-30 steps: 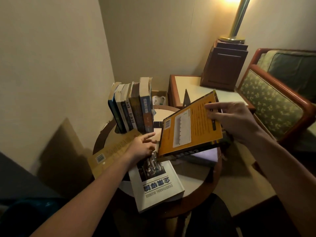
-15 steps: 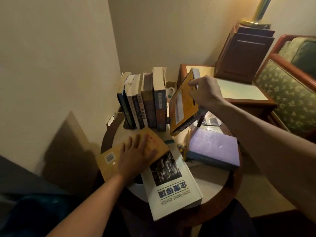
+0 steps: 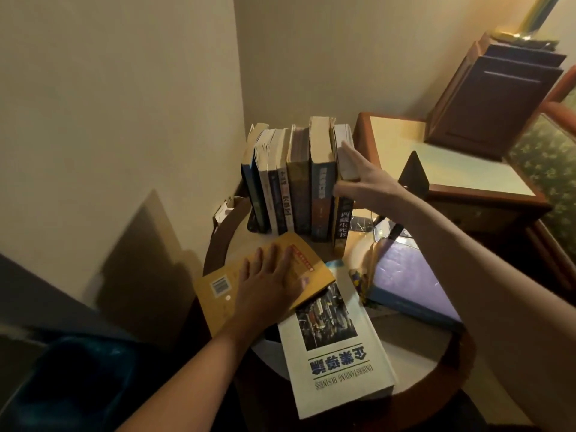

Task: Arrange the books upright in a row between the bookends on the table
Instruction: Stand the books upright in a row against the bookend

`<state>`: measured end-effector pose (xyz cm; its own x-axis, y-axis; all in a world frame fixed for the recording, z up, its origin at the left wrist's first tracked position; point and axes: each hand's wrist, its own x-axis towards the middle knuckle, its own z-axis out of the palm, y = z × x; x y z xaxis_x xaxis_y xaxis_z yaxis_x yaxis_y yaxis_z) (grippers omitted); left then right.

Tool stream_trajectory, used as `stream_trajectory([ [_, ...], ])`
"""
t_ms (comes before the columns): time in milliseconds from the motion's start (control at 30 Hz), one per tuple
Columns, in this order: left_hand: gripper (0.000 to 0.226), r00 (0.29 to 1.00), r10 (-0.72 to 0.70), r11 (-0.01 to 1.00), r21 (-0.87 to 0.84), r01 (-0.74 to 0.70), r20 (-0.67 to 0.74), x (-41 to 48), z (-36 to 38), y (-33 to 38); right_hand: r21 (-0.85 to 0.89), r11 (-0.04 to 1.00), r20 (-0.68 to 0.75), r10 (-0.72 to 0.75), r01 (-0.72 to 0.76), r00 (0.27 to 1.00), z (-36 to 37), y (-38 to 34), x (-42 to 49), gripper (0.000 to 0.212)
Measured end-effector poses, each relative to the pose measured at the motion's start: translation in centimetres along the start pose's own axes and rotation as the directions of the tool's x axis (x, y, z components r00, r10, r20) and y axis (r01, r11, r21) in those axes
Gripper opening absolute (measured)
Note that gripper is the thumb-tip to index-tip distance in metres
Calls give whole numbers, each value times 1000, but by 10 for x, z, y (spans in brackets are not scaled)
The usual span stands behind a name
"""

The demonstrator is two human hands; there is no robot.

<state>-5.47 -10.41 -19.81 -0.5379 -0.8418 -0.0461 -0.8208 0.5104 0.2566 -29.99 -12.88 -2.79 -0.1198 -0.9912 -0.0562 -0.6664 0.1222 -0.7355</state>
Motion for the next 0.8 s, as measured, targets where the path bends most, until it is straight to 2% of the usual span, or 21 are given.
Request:
stream_trajectory([
  [67,84,1000,2,1000,-1,-2,-11,0,0,0,-176,981,-39,-89,81,995,3,10,-4,107],
  [133,82,1000,6,1000,3,-6,-10,0,0,1,-236,959,-72,-178,157,981,6,14,-4,111],
  [200,81,1000,5,1000,13,-5,-4,1,1,1,-239,951,-91,-224,198,970,7,13,-1,107],
  [333,82,1000,-15,1000,-16,15,11,2,3,1,-243,951,-131,-227,191,965,9,8,4,99],
  [467,83,1000,-17,1000,-24,17,5,3,4,1,-257,950,-149,-220,177,964,7,7,6,97],
  [567,83,1000,-25,999,-28,25,10,2,2,0,-244,953,-226,-238,182,945,17,10,-1,102],
  [667,84,998,-40,993,-107,44,41,2,-1,0,-165,978,-329,-178,130,927,35,20,-17,115],
  [800,83,997,-56,985,-161,65,62,0,-5,-3,34,998,-384,61,-52,921,72,32,-49,121],
])
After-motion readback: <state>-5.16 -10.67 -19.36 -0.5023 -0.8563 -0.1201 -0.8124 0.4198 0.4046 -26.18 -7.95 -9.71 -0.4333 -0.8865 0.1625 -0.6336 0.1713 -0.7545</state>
